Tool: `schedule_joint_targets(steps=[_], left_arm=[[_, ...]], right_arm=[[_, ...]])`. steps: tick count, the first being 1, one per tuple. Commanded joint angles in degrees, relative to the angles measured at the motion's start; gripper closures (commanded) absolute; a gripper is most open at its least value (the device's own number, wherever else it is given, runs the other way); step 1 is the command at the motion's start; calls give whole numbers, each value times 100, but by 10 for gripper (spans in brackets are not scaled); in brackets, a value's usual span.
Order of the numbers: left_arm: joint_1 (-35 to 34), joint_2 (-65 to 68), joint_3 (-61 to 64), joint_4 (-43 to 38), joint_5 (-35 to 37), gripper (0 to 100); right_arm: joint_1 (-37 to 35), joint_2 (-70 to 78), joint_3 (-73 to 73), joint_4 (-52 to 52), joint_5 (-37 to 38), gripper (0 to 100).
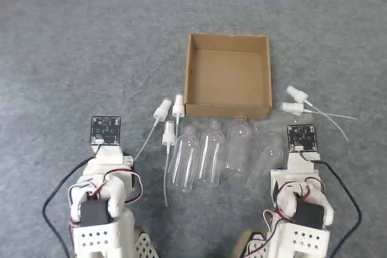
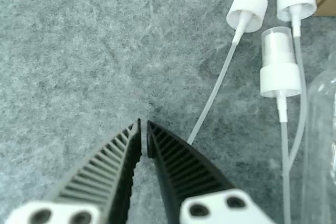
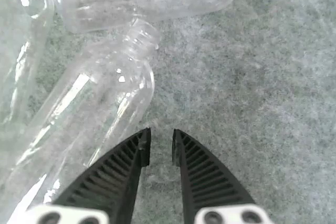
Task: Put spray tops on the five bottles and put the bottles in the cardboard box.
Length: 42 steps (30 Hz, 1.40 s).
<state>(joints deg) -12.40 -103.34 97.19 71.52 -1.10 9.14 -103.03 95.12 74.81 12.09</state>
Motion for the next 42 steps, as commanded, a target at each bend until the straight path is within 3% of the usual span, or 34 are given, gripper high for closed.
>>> schedule_joint_targets(steps=[1, 37, 42], left_arm=[[0, -9, -66, 9, -18, 987], [26, -9, -66, -220, -9, 987], [18, -9, -66, -220, -18, 987]], right_arm=[[4, -101, 132, 22, 53, 943], [4, -101, 123, -48, 53, 939], [84, -101, 123, -875, 53, 939]])
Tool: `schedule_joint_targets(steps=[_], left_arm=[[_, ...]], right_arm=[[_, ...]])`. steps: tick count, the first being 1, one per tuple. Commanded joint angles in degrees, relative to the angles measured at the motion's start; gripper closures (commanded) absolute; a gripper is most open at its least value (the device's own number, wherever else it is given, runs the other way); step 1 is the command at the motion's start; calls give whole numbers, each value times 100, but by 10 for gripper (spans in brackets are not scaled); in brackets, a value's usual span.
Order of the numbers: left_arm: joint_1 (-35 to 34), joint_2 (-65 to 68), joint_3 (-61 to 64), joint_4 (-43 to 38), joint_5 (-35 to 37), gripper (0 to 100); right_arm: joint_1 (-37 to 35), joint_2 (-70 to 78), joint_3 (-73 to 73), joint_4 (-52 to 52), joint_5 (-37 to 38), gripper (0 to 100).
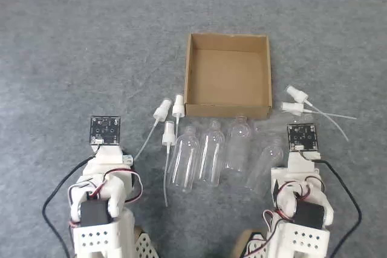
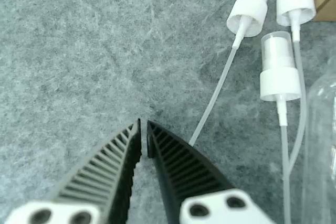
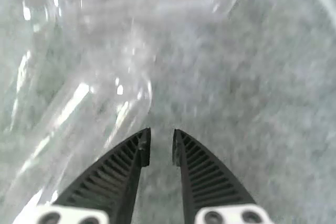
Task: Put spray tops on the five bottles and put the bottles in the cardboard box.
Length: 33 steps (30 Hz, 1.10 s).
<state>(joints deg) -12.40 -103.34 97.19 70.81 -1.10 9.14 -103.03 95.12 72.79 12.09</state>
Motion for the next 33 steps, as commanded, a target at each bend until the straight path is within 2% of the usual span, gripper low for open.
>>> schedule_joint_targets(steps=[1, 5, 11, 17, 22, 25, 27, 30, 33], left_arm=[[18, -9, -66, -158, -18, 987], [-9, -9, -66, -132, -18, 987], [18, -9, -66, -132, -18, 987], [0, 0, -66, -123, -18, 987], [-9, 0, -66, -123, -26, 987], [-9, 0, -66, -123, -26, 987], [-9, 0, -66, -123, -26, 987], [-9, 0, -66, -123, -26, 987], [-9, 0, -66, -123, -26, 987]], right_arm=[[66, -101, 114, -910, 53, 939], [66, -101, 9, -1508, 62, 939], [22, -101, -1143, -1604, 53, 939], [-558, 330, -2734, -1393, 18, 939], [-637, 1921, -3376, -1095, 9, 939], [-945, 3073, -3587, -866, 9, 935], [-1279, 3793, -3596, -831, 9, 894], [-1719, 4664, -3613, -796, -79, 781], [-2026, 5288, -3622, -840, -615, 731]])
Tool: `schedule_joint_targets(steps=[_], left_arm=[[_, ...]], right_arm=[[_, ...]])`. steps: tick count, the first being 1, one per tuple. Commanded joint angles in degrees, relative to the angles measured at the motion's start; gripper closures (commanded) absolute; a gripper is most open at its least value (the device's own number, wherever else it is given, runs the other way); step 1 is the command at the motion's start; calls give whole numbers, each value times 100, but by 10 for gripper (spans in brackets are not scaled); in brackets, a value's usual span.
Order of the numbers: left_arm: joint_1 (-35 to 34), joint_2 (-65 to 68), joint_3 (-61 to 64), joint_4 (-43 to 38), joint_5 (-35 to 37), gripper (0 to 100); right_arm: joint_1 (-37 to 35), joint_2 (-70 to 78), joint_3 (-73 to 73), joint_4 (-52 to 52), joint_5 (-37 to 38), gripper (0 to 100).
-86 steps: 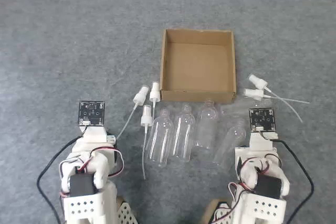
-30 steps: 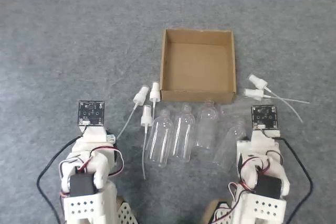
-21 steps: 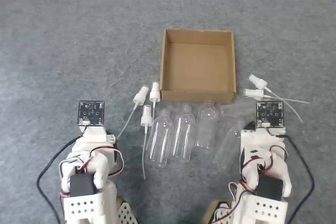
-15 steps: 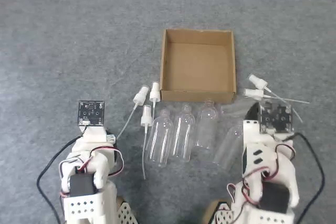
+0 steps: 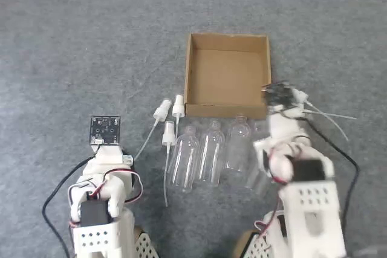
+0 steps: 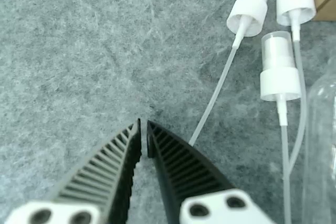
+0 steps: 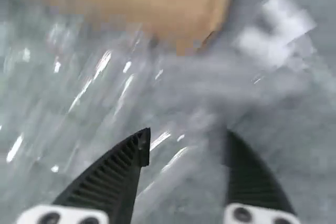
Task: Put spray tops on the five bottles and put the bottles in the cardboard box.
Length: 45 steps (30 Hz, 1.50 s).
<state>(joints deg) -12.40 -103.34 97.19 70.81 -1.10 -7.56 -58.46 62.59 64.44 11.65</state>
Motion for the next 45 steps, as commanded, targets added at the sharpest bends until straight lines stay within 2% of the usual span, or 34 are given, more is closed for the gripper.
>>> schedule_joint_targets(steps=[1, 5, 9, 19, 30, 36, 40, 45], left_arm=[[-9, 0, -66, -123, -26, 987], [0, 0, -66, -123, -26, 987], [0, 0, -66, -123, -26, 987], [9, 0, -66, -123, -26, 987], [0, 0, -66, -123, -26, 987], [-9, 0, -66, -123, -26, 987], [-9, 0, -66, -123, -26, 987], [-9, 0, -66, -123, -26, 987]], right_arm=[[-462, 998, -369, -13, -765, 737], [-831, 1464, -378, -22, -1380, 746], [-848, 1613, -378, -22, -1618, 746], [-338, 1622, -202, -22, -1609, 746], [-154, 1622, 360, -637, -1574, 748], [716, 1622, 360, -629, -1512, 750], [1323, 1622, 360, -576, -1073, 750], [2431, 1622, 308, -549, -264, 750]])
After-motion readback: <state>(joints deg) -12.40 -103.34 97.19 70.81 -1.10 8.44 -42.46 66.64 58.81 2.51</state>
